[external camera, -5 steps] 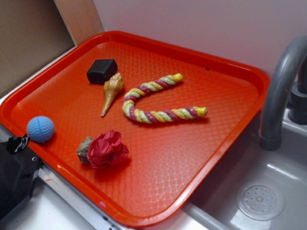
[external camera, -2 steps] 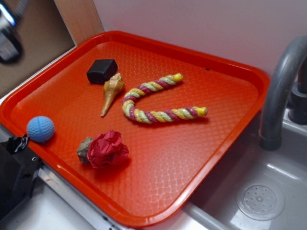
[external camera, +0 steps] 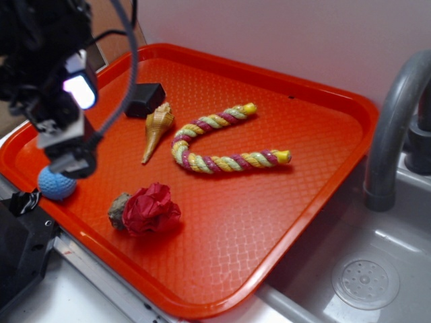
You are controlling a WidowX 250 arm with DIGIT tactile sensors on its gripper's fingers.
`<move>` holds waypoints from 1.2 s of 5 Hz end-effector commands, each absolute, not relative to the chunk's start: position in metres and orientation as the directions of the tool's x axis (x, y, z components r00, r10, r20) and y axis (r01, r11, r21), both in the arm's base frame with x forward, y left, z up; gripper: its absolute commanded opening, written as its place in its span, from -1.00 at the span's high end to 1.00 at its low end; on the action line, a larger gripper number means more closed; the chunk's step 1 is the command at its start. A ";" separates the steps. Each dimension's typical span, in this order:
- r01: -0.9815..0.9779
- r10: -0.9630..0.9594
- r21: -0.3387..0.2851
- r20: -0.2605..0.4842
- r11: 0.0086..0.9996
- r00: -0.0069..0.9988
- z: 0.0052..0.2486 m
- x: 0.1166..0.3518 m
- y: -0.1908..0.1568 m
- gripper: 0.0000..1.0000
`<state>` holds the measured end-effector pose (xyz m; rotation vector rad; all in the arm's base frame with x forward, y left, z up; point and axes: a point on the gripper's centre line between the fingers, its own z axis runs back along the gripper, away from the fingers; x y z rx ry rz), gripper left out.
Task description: Grab the red paper.
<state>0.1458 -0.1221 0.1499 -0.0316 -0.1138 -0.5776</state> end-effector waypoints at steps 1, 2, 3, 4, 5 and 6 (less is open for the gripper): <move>0.559 -0.562 0.071 0.023 0.826 0.827 0.115 0.142 -0.128 -1.00; 0.564 -0.565 0.094 -0.019 0.820 0.825 0.099 0.145 -0.125 -1.00; 0.562 -0.557 0.118 -0.079 0.819 0.827 0.077 0.150 -0.124 -1.00; 0.564 -0.550 0.153 -0.126 0.811 0.826 0.060 0.153 -0.122 -1.00; 0.570 -0.549 0.170 -0.158 0.804 0.821 0.049 0.154 -0.122 -1.00; 0.571 -0.530 0.211 -0.221 0.793 0.818 0.035 0.151 -0.120 -1.00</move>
